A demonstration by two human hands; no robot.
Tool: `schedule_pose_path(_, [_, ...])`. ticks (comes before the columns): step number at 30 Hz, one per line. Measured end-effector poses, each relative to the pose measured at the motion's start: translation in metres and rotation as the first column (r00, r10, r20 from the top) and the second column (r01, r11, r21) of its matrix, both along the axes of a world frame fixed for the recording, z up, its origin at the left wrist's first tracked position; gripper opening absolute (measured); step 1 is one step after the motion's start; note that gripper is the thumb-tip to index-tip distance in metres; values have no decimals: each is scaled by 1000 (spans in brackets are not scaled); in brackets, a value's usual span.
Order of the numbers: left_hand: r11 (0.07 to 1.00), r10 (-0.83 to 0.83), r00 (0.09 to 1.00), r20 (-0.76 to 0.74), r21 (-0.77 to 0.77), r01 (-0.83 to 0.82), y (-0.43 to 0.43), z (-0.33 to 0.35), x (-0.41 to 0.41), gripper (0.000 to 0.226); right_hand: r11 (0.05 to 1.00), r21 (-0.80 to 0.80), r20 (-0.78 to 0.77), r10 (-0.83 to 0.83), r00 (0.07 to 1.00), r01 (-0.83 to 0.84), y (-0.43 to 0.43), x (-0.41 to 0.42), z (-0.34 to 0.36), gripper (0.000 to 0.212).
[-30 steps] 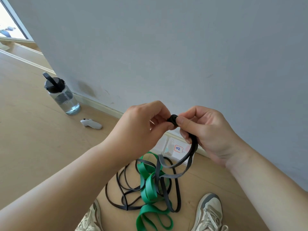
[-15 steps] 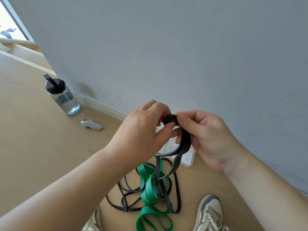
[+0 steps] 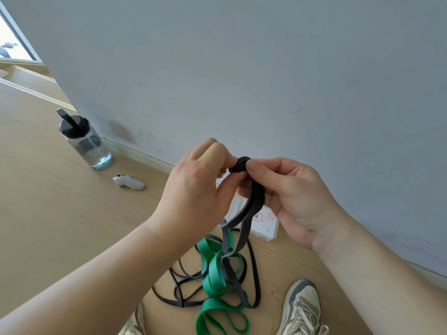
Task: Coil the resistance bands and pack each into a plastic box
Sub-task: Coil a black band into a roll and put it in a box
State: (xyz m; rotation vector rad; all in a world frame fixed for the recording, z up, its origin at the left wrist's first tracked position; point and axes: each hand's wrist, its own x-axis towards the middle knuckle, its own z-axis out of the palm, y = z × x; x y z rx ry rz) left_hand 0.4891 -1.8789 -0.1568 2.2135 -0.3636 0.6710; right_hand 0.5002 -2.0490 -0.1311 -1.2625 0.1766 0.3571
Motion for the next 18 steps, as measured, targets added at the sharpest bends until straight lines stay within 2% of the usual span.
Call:
schedule_pose_path(4, [993,-11,1000,-16,-121,9,-3,-1,0,21,998,32,-3,-46,999,47,5,-1,-3,22])
schedule_pose_path(6, [985,-19,998,-64,-173,8,-4,-3,-1,26,998,-1,21,-66,998,66,7,-2,-4,22])
schedule_pose_path(9, [972,-40,979,-198,-233,-7,-6,-9,-2,26,978,-180,90,-87,992,102,7,-1,-6,10])
schedule_pose_path(11, [964,-134,952,-277,-259,61,-5,-11,-4,17,949,-296,128,-77,989,112,2,1,-6,4])
schedule_pose_path(13, [965,-202,924,-324,-227,131,1,-8,-3,10,929,-360,126,-38,991,82,-4,5,-4,5])
schedule_pose_path(14, [970,-212,917,-339,-188,154,6,-7,-2,14,925,-377,115,1,993,43,-6,5,-3,6])
schedule_pose_path(17, [968,-242,911,-335,-24,249,15,-9,-1,53,896,-436,83,134,988,-85,-6,3,-3,7])
schedule_pose_path(18, [958,-267,913,-309,20,287,15,-10,-2,54,892,-441,83,152,985,-101,-5,2,-3,6])
